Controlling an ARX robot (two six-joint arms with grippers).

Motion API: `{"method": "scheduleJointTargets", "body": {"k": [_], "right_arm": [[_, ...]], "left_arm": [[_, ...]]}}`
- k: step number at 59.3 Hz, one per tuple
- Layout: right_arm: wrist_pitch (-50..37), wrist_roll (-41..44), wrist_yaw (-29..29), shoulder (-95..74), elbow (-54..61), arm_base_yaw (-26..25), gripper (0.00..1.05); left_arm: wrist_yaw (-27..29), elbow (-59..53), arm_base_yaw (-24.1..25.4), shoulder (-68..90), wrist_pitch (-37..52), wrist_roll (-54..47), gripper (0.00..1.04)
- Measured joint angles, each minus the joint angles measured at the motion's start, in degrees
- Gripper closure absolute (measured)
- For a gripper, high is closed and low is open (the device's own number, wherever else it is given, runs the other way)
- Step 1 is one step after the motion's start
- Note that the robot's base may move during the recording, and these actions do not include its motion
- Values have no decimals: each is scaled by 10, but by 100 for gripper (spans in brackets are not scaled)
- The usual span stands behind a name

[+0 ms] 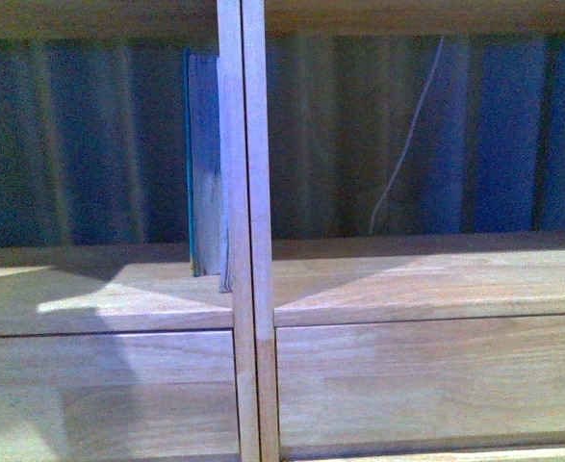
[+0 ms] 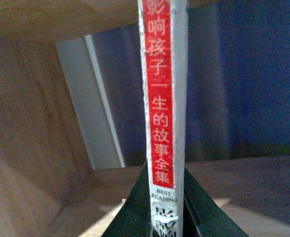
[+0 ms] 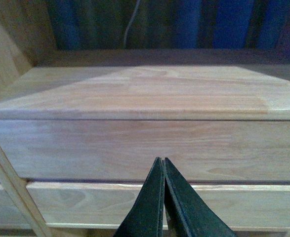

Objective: Organize books on shelf

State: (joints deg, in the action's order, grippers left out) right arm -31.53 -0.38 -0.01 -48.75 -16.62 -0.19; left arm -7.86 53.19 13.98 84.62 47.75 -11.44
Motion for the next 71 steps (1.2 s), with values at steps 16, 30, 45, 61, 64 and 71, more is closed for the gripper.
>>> {"method": "scheduleJointTargets", "body": {"k": [16,30,45,61,64,71], "right_arm": [[-2,0,0,62,63,0,102],[20,0,0,124,104,0,102],[54,0,0,185,127,0,102],[98,0,0,247,148,0,102],[86,0,0,252,157,0,102],[100,0,0,271,159,0,102]], "left_arm": [[65,112,-85,118,-1,-5,98],[89,221,-170,230,-19,-10,98],[113,319,-219,322,-39,-2,98],[139,393,-243,379,-56,10,98],[141,399,-249,384,-59,10,98],[146,403,-262,385,-68,8,98]]}}
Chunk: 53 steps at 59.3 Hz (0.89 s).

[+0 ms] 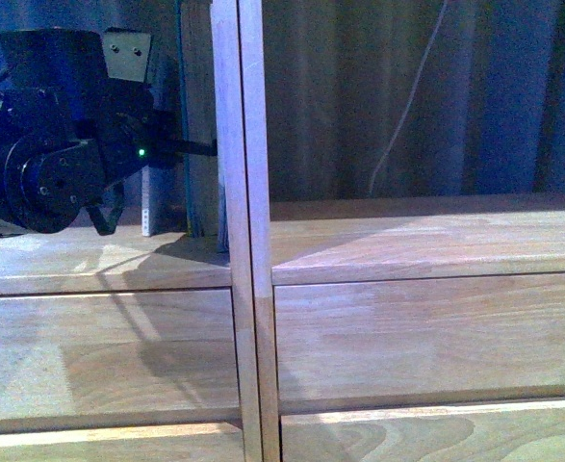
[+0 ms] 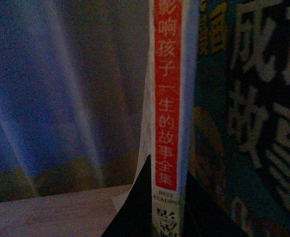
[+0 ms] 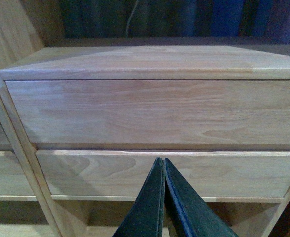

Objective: Organize books on shelf

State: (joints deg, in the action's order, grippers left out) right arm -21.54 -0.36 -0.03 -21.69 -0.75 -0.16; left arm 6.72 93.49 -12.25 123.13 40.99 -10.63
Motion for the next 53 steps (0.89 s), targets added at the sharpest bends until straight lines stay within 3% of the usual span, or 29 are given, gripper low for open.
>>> {"method": "scheduleJointTargets", "body": {"k": [6,13,15,41,47,53], "right_arm": [[23,0,0,26,0,0,102],[45,0,0,46,0,0,102],[57,0,0,58,0,0,102],[123,0,0,125,0,0,102],[206,0,0,188,0,0,102],[213,0,0,213,0,0,102]], "left_arm": [[14,0,-7,0,1,-3,98],[13,-3,-9,0,-2,-2,80],[17,-9,-10,0,4,-4,69],[30,-65,-10,-31,7,8,6],[24,-101,-15,-60,10,32,8],[26,-150,-28,-104,10,60,8]]}}
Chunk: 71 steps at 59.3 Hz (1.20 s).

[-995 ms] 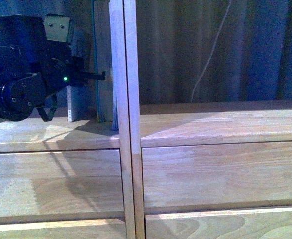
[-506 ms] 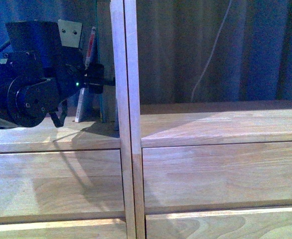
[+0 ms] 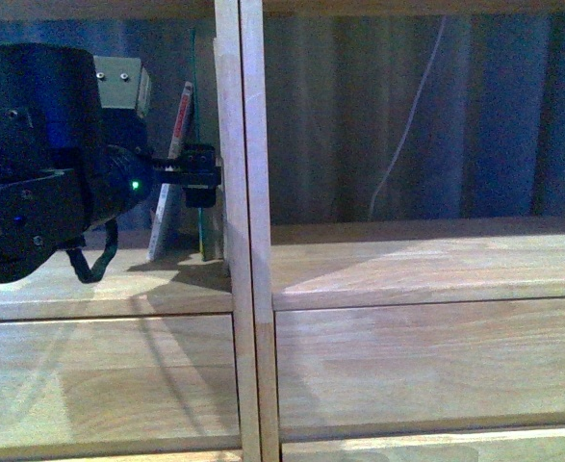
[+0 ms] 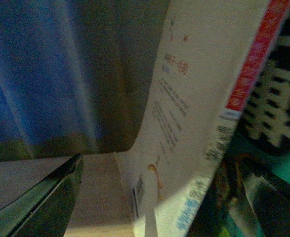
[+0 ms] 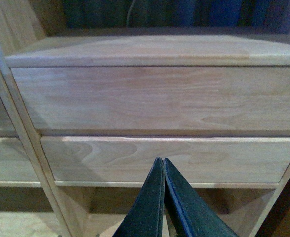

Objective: Organize books on shelf

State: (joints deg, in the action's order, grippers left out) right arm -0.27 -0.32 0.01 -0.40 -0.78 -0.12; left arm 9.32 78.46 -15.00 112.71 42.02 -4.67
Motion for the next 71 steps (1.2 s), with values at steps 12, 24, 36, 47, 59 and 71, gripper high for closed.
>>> {"method": "scheduleJointTargets", "body": {"k": [12,24,36,47,59,71], "right_arm": [[2,0,0,1,0,0,102],[2,0,0,1,0,0,102],[2,0,0,1,0,0,102],[2,0,0,1,0,0,102],[2,0,-1,1,0,0,102],[3,0,0,1,0,0,102]], "left_arm": [[41,-135,-43,-142,-3,41,8],[171,-351,-36,-344,35,-26,8],[304,-523,-57,-520,50,-84,8],[435,-693,-155,-663,59,-134,8],[542,-786,-270,-787,0,-118,8],[415,-787,-241,-864,-96,-18,40]]}}
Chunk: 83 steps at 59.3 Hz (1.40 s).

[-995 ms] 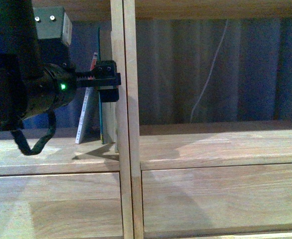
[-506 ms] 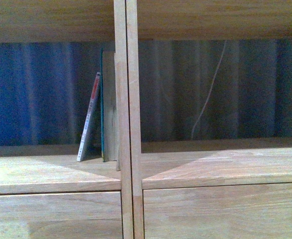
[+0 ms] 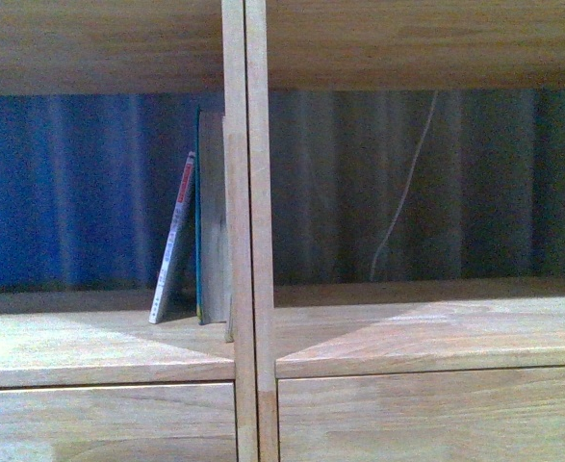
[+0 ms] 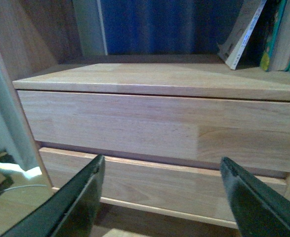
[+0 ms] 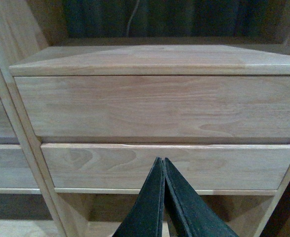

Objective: Organize books on shelf

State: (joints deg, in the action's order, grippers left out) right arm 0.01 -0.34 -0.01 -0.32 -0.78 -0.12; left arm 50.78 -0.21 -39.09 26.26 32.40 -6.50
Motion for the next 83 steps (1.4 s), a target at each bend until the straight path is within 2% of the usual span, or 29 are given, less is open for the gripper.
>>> {"method": "scheduleJointTargets", "body": {"k": [5,8,9,14,15,20,25,28,33,35,37,41,51,53,56,83], "right_arm": [[0,0,-2,0,0,0,102],[0,0,-1,0,0,0,102],[0,0,-1,0,0,0,102],[0,0,-1,0,0,0,102],[0,0,-2,0,0,0,102],[0,0,-2,0,0,0,102],[0,0,-1,0,0,0,102],[0,0,0,0,0,0,102],[0,0,-1,0,0,0,102],[0,0,0,0,0,0,102],[0,0,0,0,0,0,102],[0,0,0,0,0,0,102],[0,0,0,0,0,0,102],[0,0,0,0,0,0,102],[0,1,0,0,0,0,95],[0,1,0,0,0,0,19]], "left_arm": [[-45,0,20,-36,-35,16,54],[-94,0,47,-79,-78,35,67],[-94,0,47,-79,-78,35,67],[-163,0,95,-144,-144,50,83],[-163,0,103,-153,-153,50,86],[-245,0,157,-214,-217,60,103],[-355,0,238,-269,-298,61,102],[-394,0,271,-269,-318,62,102],[-422,1,297,-269,-322,62,102],[-469,1,327,-269,-327,62,102],[-488,1,352,-269,-328,62,102],[-498,2,382,-269,-328,63,102],[-506,5,388,-267,-328,63,102],[-506,7,388,-265,-328,63,99],[-506,7,388,-264,-328,64,90],[-506,7,388,-264,-328,64,11]]}}
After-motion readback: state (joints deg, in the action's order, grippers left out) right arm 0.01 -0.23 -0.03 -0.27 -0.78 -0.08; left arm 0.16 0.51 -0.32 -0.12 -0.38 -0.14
